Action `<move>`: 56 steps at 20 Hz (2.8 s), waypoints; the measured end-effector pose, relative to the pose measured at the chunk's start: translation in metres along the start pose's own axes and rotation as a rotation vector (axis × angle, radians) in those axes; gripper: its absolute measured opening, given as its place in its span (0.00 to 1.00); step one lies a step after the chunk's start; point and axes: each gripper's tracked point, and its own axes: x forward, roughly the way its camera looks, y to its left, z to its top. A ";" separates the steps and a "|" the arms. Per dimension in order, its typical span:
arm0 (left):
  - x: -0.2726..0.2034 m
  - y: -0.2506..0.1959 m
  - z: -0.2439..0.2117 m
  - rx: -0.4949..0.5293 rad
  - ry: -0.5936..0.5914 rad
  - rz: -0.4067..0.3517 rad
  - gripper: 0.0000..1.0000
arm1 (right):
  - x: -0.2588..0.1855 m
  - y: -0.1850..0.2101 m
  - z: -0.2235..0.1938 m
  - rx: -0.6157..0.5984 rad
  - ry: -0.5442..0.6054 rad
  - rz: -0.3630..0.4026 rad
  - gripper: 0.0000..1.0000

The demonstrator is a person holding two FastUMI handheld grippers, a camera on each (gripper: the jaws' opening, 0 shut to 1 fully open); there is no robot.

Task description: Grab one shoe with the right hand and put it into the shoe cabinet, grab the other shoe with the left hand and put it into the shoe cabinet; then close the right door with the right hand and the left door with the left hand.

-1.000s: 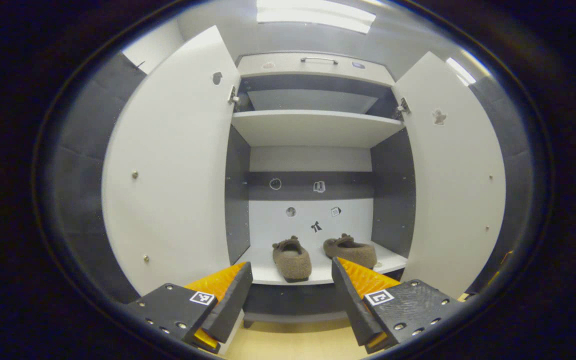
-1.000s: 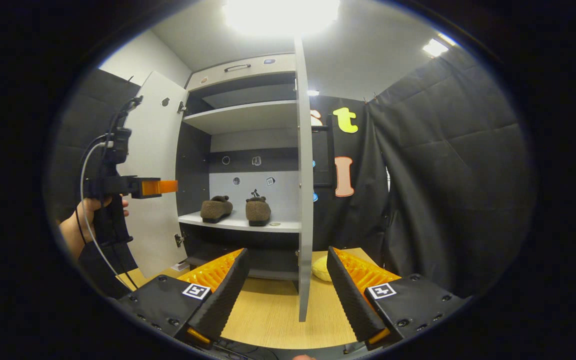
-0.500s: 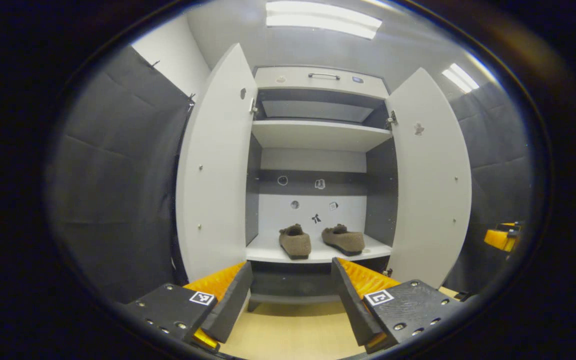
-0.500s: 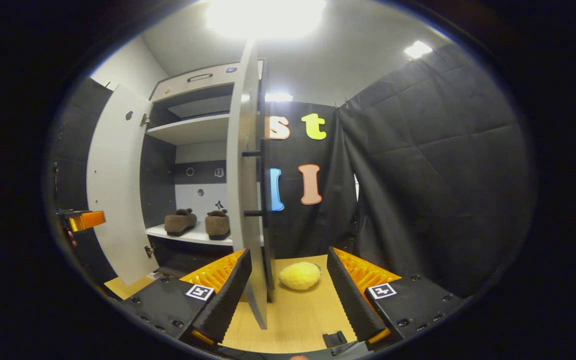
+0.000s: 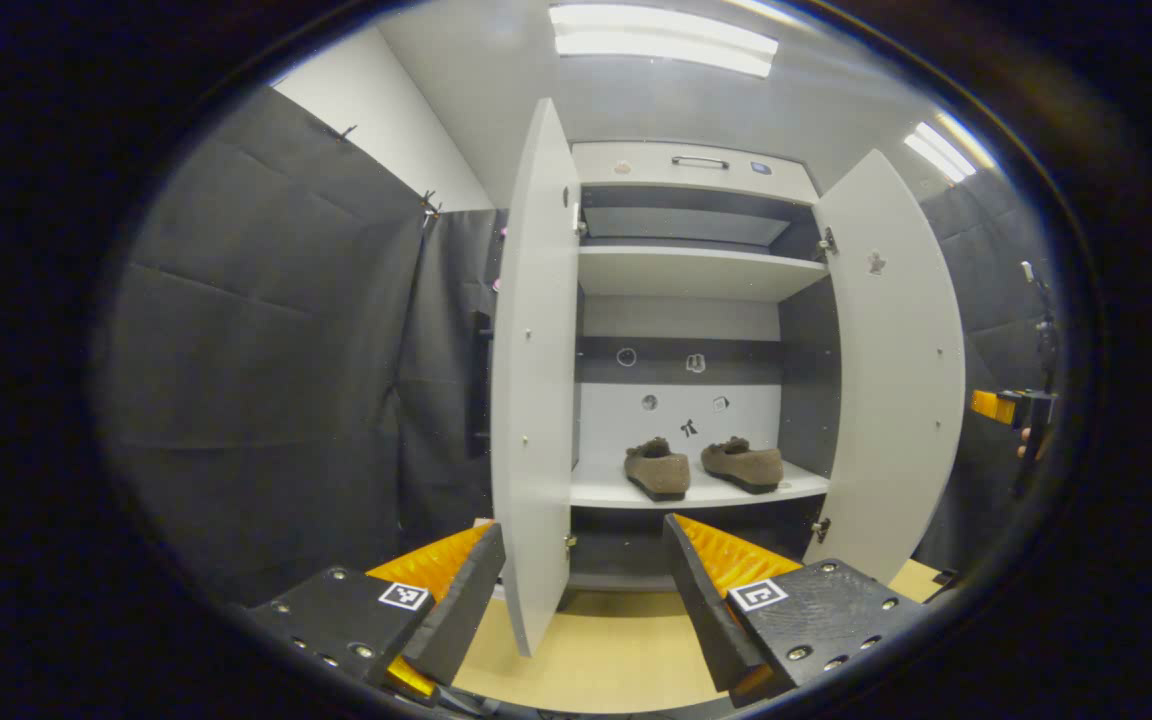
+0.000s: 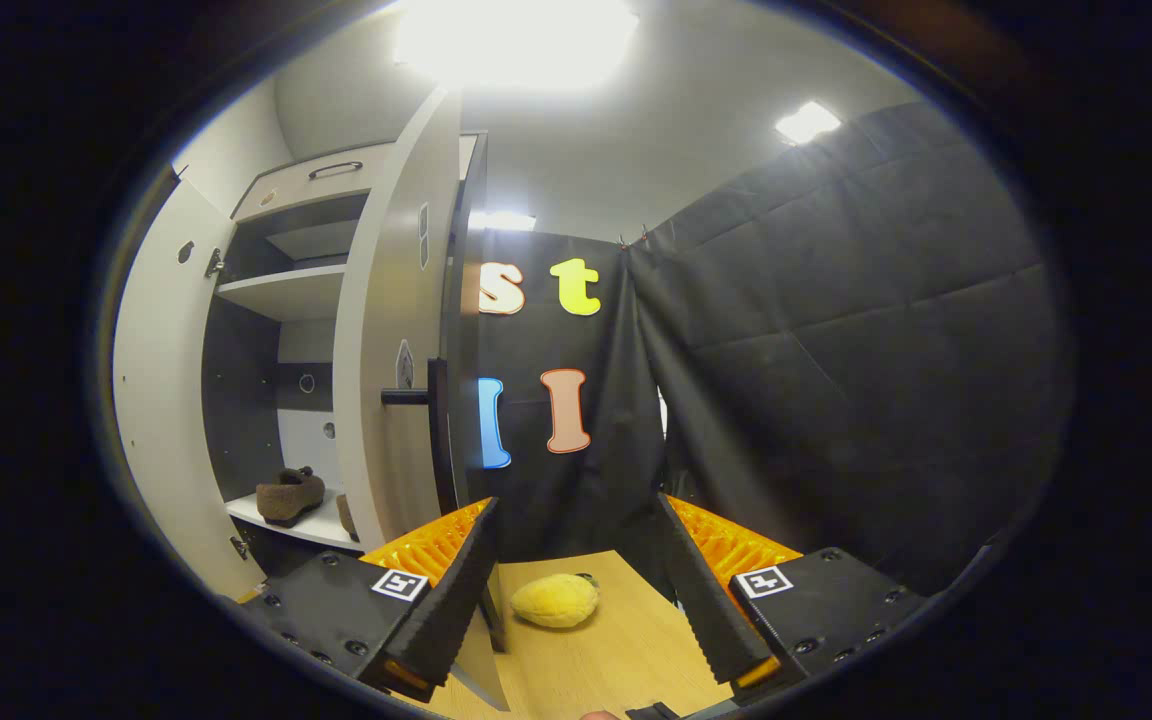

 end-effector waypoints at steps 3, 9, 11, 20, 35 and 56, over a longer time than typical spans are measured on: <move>0.000 0.032 0.009 0.011 -0.022 0.026 0.95 | 0.006 0.009 0.008 0.000 -0.021 -0.039 0.96; -0.017 0.077 0.019 0.022 -0.059 0.059 0.92 | 0.001 0.027 0.009 -0.040 -0.024 -0.086 0.95; -0.013 0.087 0.021 0.027 -0.069 0.061 0.95 | -0.004 0.037 0.010 -0.063 -0.029 -0.078 0.95; 0.012 0.118 0.000 -0.004 -0.040 0.028 0.95 | -0.022 0.107 0.007 -0.061 -0.044 -0.015 0.95; 0.041 0.165 -0.006 -0.026 -0.020 0.040 0.92 | -0.021 0.186 0.002 -0.045 -0.054 0.077 0.96; 0.111 0.138 0.030 0.001 -0.065 0.132 0.91 | -0.058 0.101 -0.069 -0.025 0.086 0.079 0.97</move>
